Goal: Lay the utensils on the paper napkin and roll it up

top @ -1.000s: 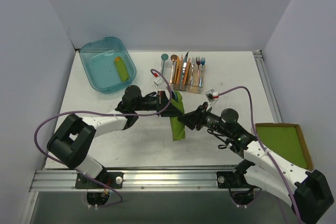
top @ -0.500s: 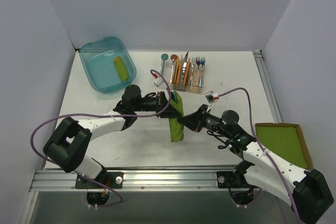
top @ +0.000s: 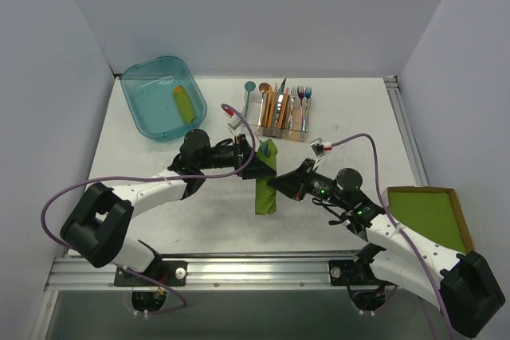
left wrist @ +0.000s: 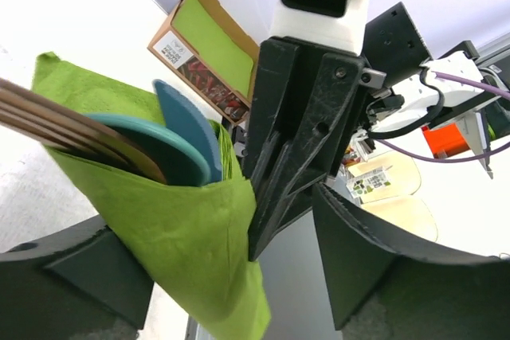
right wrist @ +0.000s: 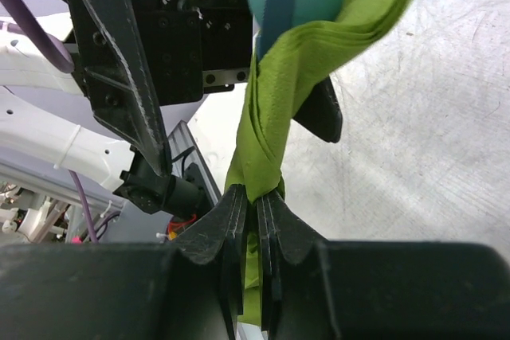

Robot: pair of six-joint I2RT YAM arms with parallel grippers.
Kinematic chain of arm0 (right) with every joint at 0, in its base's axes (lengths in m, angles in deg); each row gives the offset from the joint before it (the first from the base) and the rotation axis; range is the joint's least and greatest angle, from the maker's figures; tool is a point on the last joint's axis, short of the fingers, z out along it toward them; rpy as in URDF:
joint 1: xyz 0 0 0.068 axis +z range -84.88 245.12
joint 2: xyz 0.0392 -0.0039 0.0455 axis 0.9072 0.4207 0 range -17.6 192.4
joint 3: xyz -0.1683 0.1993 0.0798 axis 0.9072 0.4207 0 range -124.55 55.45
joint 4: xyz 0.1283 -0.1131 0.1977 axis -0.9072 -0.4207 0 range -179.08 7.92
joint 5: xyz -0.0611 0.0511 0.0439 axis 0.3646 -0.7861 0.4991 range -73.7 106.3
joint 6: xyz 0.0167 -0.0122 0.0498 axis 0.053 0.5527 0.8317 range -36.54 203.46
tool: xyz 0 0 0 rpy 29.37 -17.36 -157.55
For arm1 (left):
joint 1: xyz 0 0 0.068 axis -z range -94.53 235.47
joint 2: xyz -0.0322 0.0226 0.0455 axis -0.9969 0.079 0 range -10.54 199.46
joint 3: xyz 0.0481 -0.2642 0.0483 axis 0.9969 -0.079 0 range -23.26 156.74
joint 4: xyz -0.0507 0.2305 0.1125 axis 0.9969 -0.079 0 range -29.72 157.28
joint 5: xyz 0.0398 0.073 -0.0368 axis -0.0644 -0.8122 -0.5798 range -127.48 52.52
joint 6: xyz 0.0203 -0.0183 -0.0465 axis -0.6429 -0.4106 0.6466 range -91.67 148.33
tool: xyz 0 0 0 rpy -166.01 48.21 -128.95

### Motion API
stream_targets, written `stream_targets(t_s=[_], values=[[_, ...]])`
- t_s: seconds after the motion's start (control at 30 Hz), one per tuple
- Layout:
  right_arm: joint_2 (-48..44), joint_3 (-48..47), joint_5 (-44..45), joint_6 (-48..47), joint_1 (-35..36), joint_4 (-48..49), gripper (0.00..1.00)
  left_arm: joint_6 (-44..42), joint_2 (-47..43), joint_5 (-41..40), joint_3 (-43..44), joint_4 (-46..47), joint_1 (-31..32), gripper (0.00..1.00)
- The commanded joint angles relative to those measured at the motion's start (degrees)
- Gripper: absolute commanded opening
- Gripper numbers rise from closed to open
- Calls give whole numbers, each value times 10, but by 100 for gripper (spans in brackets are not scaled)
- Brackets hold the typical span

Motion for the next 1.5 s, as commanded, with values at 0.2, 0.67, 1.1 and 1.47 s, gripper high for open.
stream_targets(t_s=[0.2, 0.67, 1.1, 1.47], values=[[-11, -30, -20, 5, 3, 79, 0, -14, -30, -15, -15, 42, -4, 90], [16, -54, -34, -16, 11, 84, 0, 18, -12, -19, -33, 110, -4, 95], [-3, -14, -10, -18, 19, 65, 0, 41, -3, -36, -43, 166, -8, 64], [-19, -17, 10, -44, 20, 3, 0, 51, 1, -37, -44, 176, -10, 37]])
